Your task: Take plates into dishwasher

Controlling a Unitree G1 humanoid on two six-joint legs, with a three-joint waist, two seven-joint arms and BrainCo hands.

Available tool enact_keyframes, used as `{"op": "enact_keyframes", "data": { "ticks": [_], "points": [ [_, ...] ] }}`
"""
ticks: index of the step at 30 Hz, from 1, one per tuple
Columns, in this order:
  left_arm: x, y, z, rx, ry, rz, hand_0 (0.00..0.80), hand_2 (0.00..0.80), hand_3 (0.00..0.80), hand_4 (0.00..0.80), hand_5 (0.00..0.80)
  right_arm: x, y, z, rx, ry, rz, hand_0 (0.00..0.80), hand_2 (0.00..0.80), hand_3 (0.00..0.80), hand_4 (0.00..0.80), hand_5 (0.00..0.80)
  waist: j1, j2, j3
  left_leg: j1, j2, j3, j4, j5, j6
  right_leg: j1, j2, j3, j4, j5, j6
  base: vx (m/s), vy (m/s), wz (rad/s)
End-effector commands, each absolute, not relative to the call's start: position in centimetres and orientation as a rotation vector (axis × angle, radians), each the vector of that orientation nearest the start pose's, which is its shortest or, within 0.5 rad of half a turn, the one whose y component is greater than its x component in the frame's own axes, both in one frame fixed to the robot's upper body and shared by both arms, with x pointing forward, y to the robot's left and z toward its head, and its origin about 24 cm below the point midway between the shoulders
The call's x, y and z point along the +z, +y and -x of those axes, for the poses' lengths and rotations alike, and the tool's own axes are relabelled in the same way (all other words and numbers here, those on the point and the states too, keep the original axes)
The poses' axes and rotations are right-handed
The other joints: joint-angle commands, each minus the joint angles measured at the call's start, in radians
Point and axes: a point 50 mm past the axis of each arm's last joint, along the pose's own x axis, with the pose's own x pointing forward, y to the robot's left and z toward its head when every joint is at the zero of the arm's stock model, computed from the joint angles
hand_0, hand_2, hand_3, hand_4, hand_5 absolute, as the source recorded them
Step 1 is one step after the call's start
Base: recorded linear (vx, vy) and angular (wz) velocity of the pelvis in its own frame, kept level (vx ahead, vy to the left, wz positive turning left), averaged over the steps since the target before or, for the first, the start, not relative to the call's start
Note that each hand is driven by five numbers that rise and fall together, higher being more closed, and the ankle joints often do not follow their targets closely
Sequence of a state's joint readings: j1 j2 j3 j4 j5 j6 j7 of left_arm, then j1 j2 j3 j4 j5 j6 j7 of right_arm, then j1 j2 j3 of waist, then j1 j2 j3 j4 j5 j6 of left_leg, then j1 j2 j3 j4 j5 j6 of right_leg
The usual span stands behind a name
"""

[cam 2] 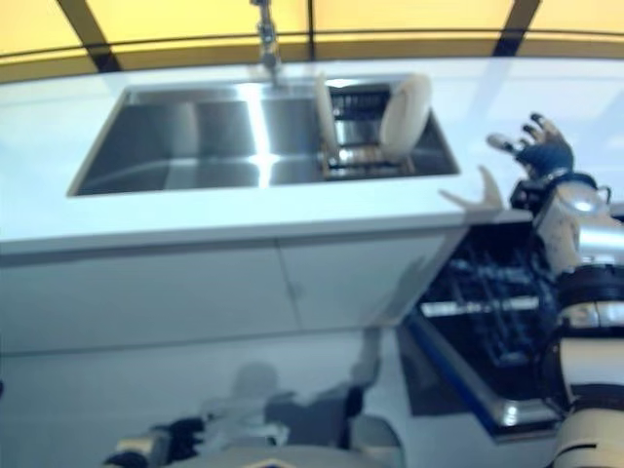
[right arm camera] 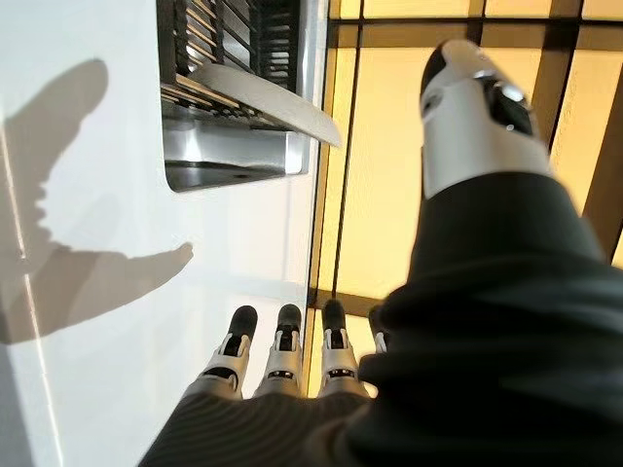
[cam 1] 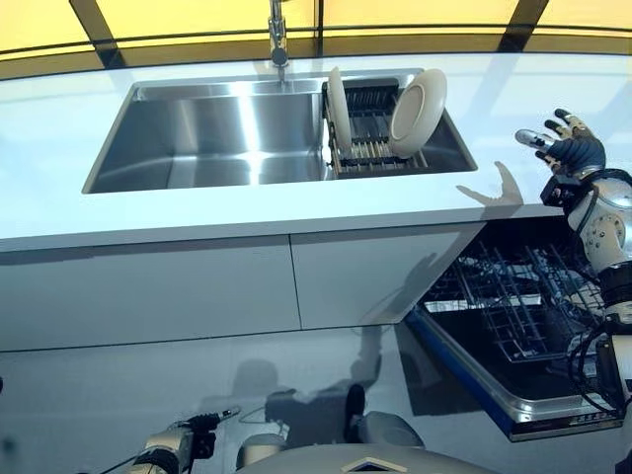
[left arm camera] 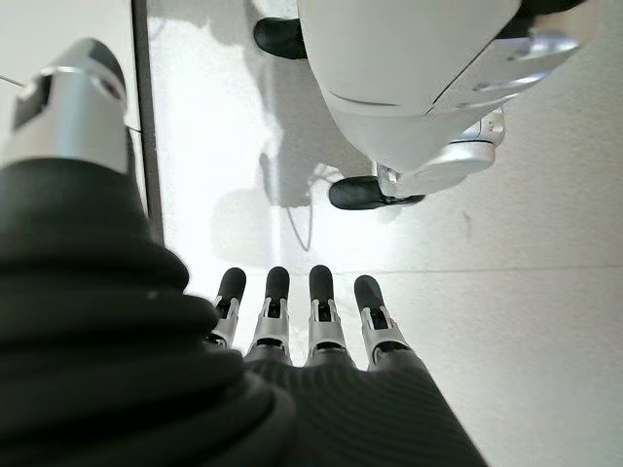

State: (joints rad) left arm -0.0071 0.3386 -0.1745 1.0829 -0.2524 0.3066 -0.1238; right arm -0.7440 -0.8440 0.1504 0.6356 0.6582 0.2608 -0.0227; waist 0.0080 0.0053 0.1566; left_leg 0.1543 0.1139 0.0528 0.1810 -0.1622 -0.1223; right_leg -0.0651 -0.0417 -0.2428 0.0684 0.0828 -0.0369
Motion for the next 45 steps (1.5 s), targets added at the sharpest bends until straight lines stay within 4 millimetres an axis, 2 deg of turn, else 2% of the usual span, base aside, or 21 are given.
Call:
{"op": "enact_keyframes", "data": {
  "ticks": [1, 3, 4, 6, 7, 8, 10, 12, 18, 25, 27, 29, 30, 31, 32, 33, 35, 36, 38, 40, 45],
  "points": [
    [-14.8, 26.3, -9.7, 0.088, 1.367, -0.096, 0.0, 0.0, 0.0, 0.0, 0.0, 21.1, -29.0, -37.0, -0.136, -0.034, 0.199, 0.0, 0.0, 0.0, 0.0, 0.0, 0.028, -0.074, -0.018, -0.206, -0.048, -0.06, 0.391, 0.209, 0.036, 0.082, -0.107, 0.077, 0.07, -0.092, 0.04, 0.267, 0.021, -0.57],
    [-14.8, 25.9, -10.0, 0.066, 1.363, -0.09, 0.0, 0.0, 0.0, 0.0, 0.0, 20.8, -28.8, -37.1, -0.133, -0.037, 0.206, 0.0, 0.0, 0.0, 0.0, 0.0, 0.057, -0.062, -0.004, -0.244, -0.046, -0.057, 0.281, 0.198, 0.041, 0.12, -0.098, 0.105, 0.063, -0.108, 0.056, 0.273, 0.113, -0.57],
    [-14.8, 25.9, -10.0, 0.053, 1.359, -0.101, 0.0, 0.0, 0.0, 0.0, 0.0, 20.8, -28.4, -37.3, -0.132, -0.041, 0.211, 0.0, 0.0, 0.0, 0.0, 0.0, 0.069, -0.052, -0.001, -0.237, -0.037, -0.051, 0.181, 0.211, 0.039, 0.141, -0.092, 0.113, 0.054, -0.114, 0.071, 0.271, 0.147, -0.59],
    [-14.7, 26.1, -10.1, 0.05, 1.342, -0.115, 0.0, 0.0, 0.0, 0.0, 0.0, 21.3, -28.2, -37.4, -0.13, -0.031, 0.238, 0.0, 0.0, 0.0, 0.0, 0.0, 0.103, -0.025, 0.003, -0.287, 0.0, -0.027, -0.062, 0.298, 0.015, 0.217, -0.066, 0.132, 0.017, -0.138, 0.091, 0.372, 0.172, -0.32],
    [-14.7, 26.3, -10.0, 0.046, 1.34, -0.123, 0.0, 0.0, 0.0, 0.0, 0.0, 21.4, -28.4, -37.3, -0.128, -0.026, 0.233, 0.0, 0.0, 0.0, 0.0, 0.0, 0.112, -0.025, 0.01, -0.301, 0.005, -0.023, -0.076, 0.312, 0.01, 0.238, -0.069, 0.136, 0.018, -0.148, 0.092, 0.321, 0.131, 0.09],
    [-14.6, 26.6, -9.9, 0.043, 1.344, -0.13, 0.0, 0.0, 0.0, 0.0, 0.0, 21.2, -28.3, -37.2, -0.123, -0.018, 0.216, 0.0, 0.0, 0.0, 0.0, 0.0, 0.102, -0.033, 0.005, -0.283, -0.005, 0.001, -0.063, 0.275, 0.027, 0.239, -0.086, 0.124, 0.019, -0.153, 0.1, 0.24, 0.105, -0.09],
    [-14.3, 27.2, -10.3, 0.053, 1.324, -0.129, 0.0, 0.0, 0.0, 0.0, 0.0, 20.3, -28.6, -36.6, -0.115, 0.006, 0.23, 0.0, 0.0, 0.0, 0.0, 0.0, 0.092, -0.031, -0.022, -0.226, -0.019, -0.006, -0.158, 0.262, 0.036, 0.233, -0.111, 0.103, 0.009, -0.139, 0.136, 0.196, 0.107, -0.26],
    [-14.0, 27.4, -10.8, 0.054, 1.31, -0.127, 0.0, 0.0, 0.0, 0.0, 0.0, 20.3, -29.2, -36.3, -0.104, 0.005, 0.233, 0.0, 0.0, 0.0, 0.0, 0.0, 0.09, -0.03, -0.032, -0.182, -0.027, -0.003, -0.204, 0.261, 0.04, 0.224, -0.125, 0.082, 0.007, -0.128, 0.152, 0.139, 0.056, -0.1],
    [-14.0, 27.6, -11.2, 0.045, 1.317, -0.126, 0.0, 0.0, 0.0, 0.0, 0.0, 20.9, -29.8, -36.1, -0.098, -0.02, 0.207, 0.0, 0.0, 0.0, 0.0, 0.0, 0.091, -0.046, -0.064, -0.182, -0.046, 0.0, -0.198, 0.245, 0.058, 0.221, -0.131, 0.081, -0.012, -0.12, 0.156, 0.126, 0.019, 0.0],
    [-14.5, 27.0, -10.3, 0.03, 1.339, -0.146, 0.0, 0.0, 0.0, 0.0, 0.0, 20.3, -29.7, -36.1, -0.103, -0.007, 0.157, 0.0, 0.0, 0.0, 0.0, 0.0, 0.101, -0.066, -0.081, -0.177, -0.072, -0.009, -0.195, 0.219, 0.085, 0.225, -0.154, 0.104, -0.015, -0.102, 0.181, 0.127, 0.052, 0.03],
    [-14.5, 27.2, -10.2, 0.026, 1.346, -0.167, 0.0, 0.0, 0.0, 0.0, 0.0, 20.2, -30.0, -36.0, -0.123, -0.003, 0.157, 0.0, 0.0, 0.0, 0.0, 0.0, 0.105, -0.077, -0.087, -0.179, -0.094, -0.012, -0.196, 0.211, 0.101, 0.221, -0.182, 0.119, 0.024, -0.051, 0.191, 0.087, 0.04, -0.02],
    [-14.4, 27.7, -9.9, 0.021, 1.358, -0.194, 0.0, 0.0, 0.0, 0.0, 0.0, 20.1, -30.1, -35.9, -0.136, -0.006, 0.156, 0.0, 0.0, 0.0, 0.0, 0.0, 0.108, -0.081, -0.087, -0.18, -0.113, -0.012, -0.2, 0.214, 0.116, 0.2, -0.211, 0.139, 0.129, 0.044, 0.198, 0.061, 0.029, -0.03],
    [-14.3, 27.9, -9.7, 0.017, 1.371, -0.212, 0.0, 0.0, 0.0, 0.0, 0.0, 20.1, -30.1, -35.9, -0.148, -0.015, 0.146, 0.0, 0.0, 0.0, 0.0, 0.0, 0.101, -0.072, -0.083, -0.171, -0.113, -0.015, -0.202, 0.213, 0.123, 0.168, -0.207, 0.149, 0.206, 0.077, 0.198, 0.056, 0.04, -0.06],
    [-14.3, 28.0, -9.7, 0.017, 1.372, -0.214, 0.0, 0.0, 0.0, 0.0, 0.0, 20.1, -30.0, -35.9, -0.15, -0.017, 0.142, 0.0, 0.0, 0.0, 0.0, 0.0, 0.101, -0.071, -0.083, -0.171, -0.113, -0.014, -0.203, 0.213, 0.125, 0.157, -0.206, 0.153, 0.224, 0.079, 0.198, 0.134, 0.044, -0.15],
    [-14.3, 28.3, -9.4, 0.021, 1.391, -0.24, 0.0, 0.0, 0.0, 0.0, 0.0, 20.2, -29.8, -36.0, -0.166, -0.031, 0.118, 0.0, 0.0, 0.0, 0.0, 0.0, 0.083, -0.06, -0.074, -0.143, -0.108, -0.022, -0.213, 0.208, 0.128, 0.093, -0.172, 0.171, 0.267, 0.082, 0.191, 0.166, 0.018, -0.11],
    [-14.3, 28.5, -9.3, 0.031, 1.398, -0.243, 0.0, 0.0, 0.0, 0.0, 0.0, 20.2, -29.6, -36.1, -0.176, -0.037, 0.109, 0.0, 0.0, 0.0, 0.0, 0.0, 0.068, -0.054, -0.067, -0.121, -0.106, -0.027, -0.222, 0.203, 0.126, 0.046, -0.149, 0.167, 0.254, 0.073, 0.186, 0.222, -0.023, -0.05],
    [-14.3, 28.6, -9.3, 0.052, 1.399, -0.228, 0.0, 0.0, 0.0, 0.0, 0.0, 20.3, -29.4, -36.3, -0.193, -0.045, 0.106, 0.0, 0.0, 0.0, 0.0, 0.0, 0.047, -0.049, -0.053, -0.079, -0.102, -0.023, -0.233, 0.186, 0.117, -0.006, -0.134, 0.144, 0.212, 0.065, 0.182, 0.165, -0.136, 0.07],
    [-14.2, 28.6, -9.5, 0.071, 1.389, -0.214, 0.0, 0.0, 0.0, 0.0, 0.0, 20.5, -29.4, -36.3, -0.192, -0.046, 0.1, 0.0, 0.0, 0.0, 0.0, 0.0, 0.036, -0.056, -0.045, -0.056, -0.103, -0.015, -0.234, 0.167, 0.114, -0.036, -0.128, 0.125, 0.133, 0.06, 0.182, 0.136, -0.209, 0.05],
    [-14.0, 28.6, -10.0, 0.093, 1.377, -0.196, 0.0, 0.0, 0.0, 0.0, 0.0, 20.7, -29.6, -36.2, -0.187, -0.045, 0.079, 0.0, 0.0, 0.0, 0.0, 0.0, 0.027, -0.057, -0.033, -0.049, -0.099, -0.026, -0.224, 0.143, 0.119, -0.023, -0.104, 0.125, 0.074, 0.017, 0.175, 0.074, -0.192, 0.09],
    [-14.0, 28.3, -10.4, 0.12, 1.363, -0.158, 0.0, 0.0, 0.0, 0.0, 0.0, 20.8, -29.7, -36.1, -0.173, -0.033, 0.091, 0.0, 0.0, 0.0, 0.0, 0.0, 0.026, -0.061, -0.037, -0.063, -0.093, -0.025, -0.211, 0.148, 0.11, 0.009, -0.084, 0.133, 0.037, -0.004, 0.166, 0.002, -0.137, 0.26],
    [-14.5, 27.0, -10.3, 0.064, 1.366, -0.146, 0.0, 0.0, 0.0, 0.0, 0.0, 21.6, -31.3, -35.9, -0.193, -0.011, 0.109, 0.0, 0.0, 0.0, 0.0, 0.0, 0.038, -0.071, -0.063, -0.061, -0.082, -0.003, -0.21, 0.151, 0.091, 0.098, -0.077, 0.112, -0.055, -0.016, 0.152, 0.074, -0.062, 0.2]
  ]
}}
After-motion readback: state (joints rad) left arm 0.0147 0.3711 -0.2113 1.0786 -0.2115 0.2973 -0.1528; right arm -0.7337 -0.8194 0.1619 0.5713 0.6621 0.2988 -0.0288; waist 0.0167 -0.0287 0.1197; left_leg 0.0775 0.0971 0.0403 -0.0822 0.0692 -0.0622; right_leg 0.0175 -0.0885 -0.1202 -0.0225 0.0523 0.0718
